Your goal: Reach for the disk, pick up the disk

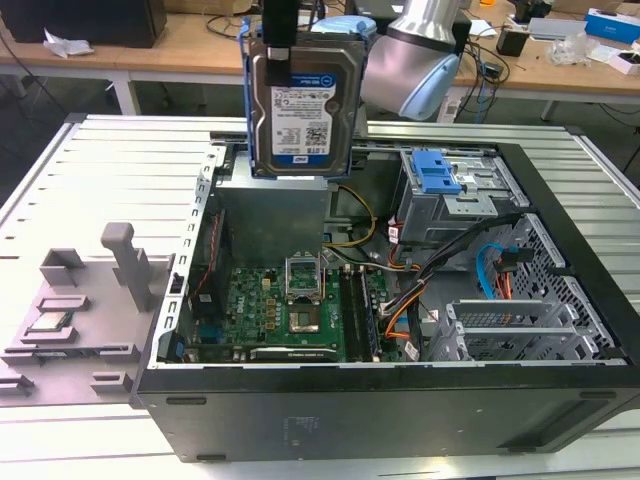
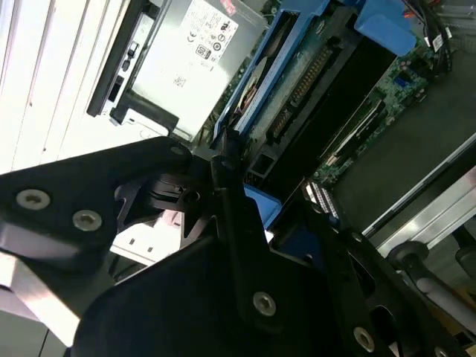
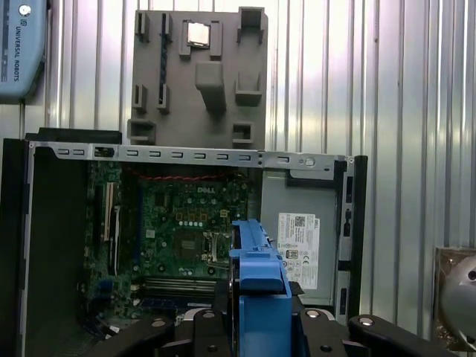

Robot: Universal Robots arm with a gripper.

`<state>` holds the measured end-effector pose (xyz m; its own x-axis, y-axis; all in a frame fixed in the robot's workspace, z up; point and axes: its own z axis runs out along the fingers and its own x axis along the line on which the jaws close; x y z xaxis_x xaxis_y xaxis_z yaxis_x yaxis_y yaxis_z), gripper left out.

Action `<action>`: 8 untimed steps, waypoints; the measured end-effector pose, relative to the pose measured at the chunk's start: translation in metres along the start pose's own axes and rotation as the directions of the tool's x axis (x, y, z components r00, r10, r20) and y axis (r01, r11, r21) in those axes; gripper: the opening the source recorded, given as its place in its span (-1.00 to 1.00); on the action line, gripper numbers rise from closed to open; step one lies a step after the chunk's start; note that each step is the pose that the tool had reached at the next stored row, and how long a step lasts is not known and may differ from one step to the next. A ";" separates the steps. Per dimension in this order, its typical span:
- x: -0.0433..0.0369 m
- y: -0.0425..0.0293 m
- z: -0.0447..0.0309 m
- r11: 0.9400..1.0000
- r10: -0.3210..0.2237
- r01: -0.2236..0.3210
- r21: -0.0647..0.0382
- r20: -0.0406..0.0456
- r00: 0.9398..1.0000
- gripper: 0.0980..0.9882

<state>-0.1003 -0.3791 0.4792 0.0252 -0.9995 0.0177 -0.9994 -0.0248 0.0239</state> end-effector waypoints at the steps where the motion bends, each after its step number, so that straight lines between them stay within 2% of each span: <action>1: 0.0000 -0.0025 0.0000 1.000 0.000 0.000 0.000 0.000 1.000 -0.39; 3: 0.0002 -0.0076 -0.0002 1.000 0.000 0.000 0.000 0.000 1.000 -0.39; 5: 0.0004 -0.0157 -0.0003 1.000 0.000 0.000 0.000 0.000 1.000 -0.39; 7: 0.0008 -0.0325 -0.0007 1.000 0.000 0.000 0.000 0.000 1.000 -0.39; 8: 0.0009 -0.0351 -0.0008 1.000 0.000 0.000 0.000 0.000 1.000 -0.39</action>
<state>-0.0652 -0.3791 0.4792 0.0252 -0.9995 0.0177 -0.9994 -0.0248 0.0239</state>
